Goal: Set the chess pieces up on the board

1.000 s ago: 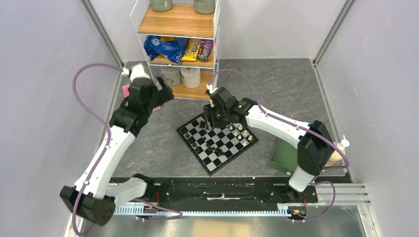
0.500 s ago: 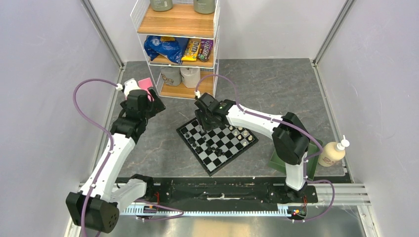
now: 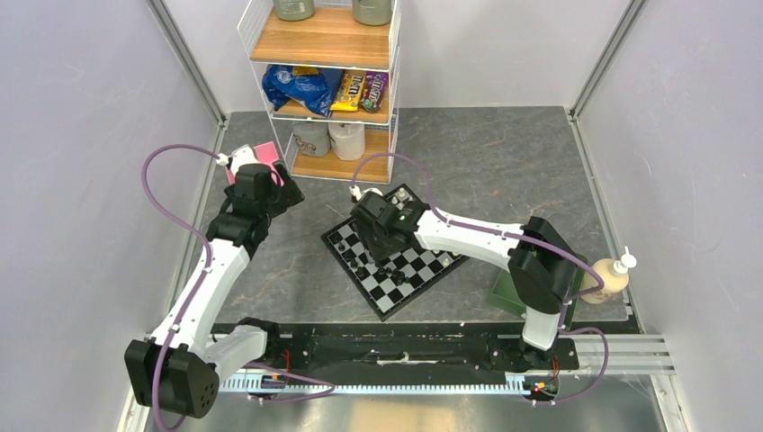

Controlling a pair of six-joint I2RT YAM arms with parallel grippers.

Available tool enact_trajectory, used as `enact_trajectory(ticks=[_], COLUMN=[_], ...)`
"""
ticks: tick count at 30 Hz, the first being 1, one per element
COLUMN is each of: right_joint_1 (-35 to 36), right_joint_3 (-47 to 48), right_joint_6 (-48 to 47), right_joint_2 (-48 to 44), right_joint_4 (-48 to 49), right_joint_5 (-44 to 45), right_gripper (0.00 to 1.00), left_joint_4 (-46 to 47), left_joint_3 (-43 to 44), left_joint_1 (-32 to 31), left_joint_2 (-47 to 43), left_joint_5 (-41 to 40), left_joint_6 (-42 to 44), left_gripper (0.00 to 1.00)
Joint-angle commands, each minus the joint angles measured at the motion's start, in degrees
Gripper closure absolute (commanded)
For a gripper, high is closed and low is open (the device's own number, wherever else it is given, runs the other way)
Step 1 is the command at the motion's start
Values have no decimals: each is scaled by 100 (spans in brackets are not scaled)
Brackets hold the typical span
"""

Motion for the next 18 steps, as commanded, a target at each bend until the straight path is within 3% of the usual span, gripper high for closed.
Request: enact_trajectory(ticks=[1,18], right_joint_1=[201,269], right_joint_3=[-261,-318], right_joint_6=[212,99], right_joint_2=[-444,-246], right_joint_4=[-13,-66], right_joint_5=[116,-21], right_gripper=[52,59], left_joint_4=[150,152], left_joint_3=[55,99], left_joint_1=[72,116], left_joint_2=[92,283], left_joint_5=[-71,-76], left_joint_6=[-55,-64], left_gripper=[0,0])
